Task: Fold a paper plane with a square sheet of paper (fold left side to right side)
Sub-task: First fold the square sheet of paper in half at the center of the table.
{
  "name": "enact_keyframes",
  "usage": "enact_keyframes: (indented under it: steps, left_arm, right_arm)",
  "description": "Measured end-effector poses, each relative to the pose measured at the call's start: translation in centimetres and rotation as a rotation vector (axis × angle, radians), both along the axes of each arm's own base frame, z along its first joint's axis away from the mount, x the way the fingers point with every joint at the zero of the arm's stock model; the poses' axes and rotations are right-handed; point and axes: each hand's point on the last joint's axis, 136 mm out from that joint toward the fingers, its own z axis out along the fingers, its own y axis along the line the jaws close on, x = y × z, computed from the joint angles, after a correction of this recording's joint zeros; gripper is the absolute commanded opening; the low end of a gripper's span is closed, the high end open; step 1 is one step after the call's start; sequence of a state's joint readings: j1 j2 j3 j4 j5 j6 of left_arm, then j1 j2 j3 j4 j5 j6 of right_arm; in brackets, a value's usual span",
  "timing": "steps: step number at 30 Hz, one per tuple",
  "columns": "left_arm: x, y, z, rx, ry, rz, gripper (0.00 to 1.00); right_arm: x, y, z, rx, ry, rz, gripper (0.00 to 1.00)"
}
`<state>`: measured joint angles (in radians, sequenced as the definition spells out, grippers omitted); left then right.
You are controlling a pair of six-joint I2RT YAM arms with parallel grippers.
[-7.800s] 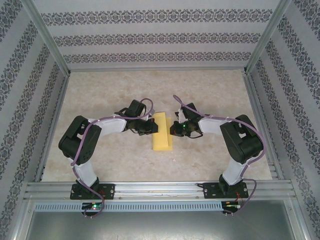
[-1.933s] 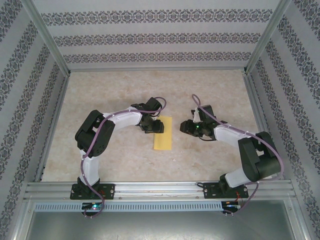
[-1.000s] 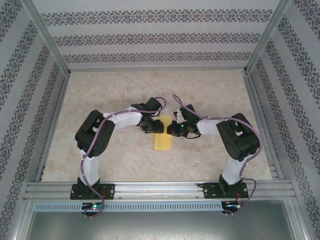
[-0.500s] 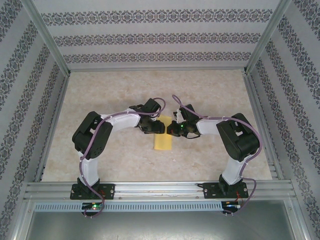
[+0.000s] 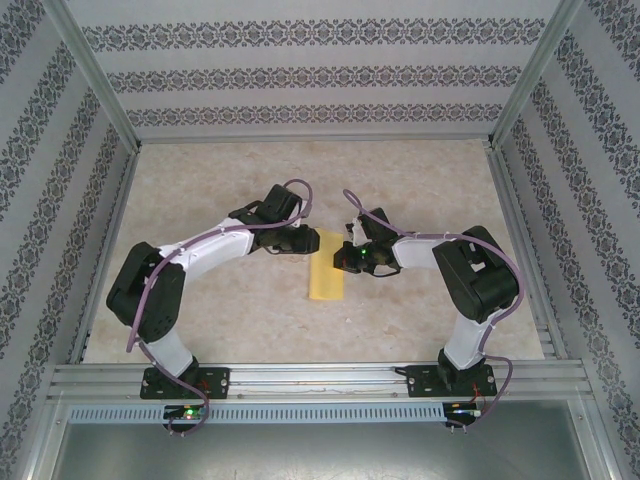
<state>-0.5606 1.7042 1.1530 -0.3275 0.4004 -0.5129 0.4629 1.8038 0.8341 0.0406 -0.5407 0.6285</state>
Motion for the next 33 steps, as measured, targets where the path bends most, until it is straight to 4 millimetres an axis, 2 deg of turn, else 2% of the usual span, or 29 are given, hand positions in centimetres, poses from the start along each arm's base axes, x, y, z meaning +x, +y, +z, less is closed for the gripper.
enact_keyframes:
  steps: [5,11,28,33]
  left_arm:
    - [-0.6,-1.5,-2.1,-0.063,0.058,-0.059,0.22]
    - [-1.2,-1.6,-4.6,-0.053,0.116,-0.070,0.21]
    - [-1.5,-0.4,-8.1,0.030,0.153,-0.042,0.16]
    - [-1.4,-0.1,-8.4,0.032,0.152,-0.034,0.14]
  right_arm:
    - [0.0,0.0,0.0,-0.002,0.003,0.000,0.00]
    - [0.0,0.0,0.0,-0.003,0.001,0.003,0.00]
    - [0.0,0.0,0.0,-0.017,0.000,0.023,0.00]
    - [-0.1,-0.1,-0.1,-0.022,-0.001,0.030,0.00]
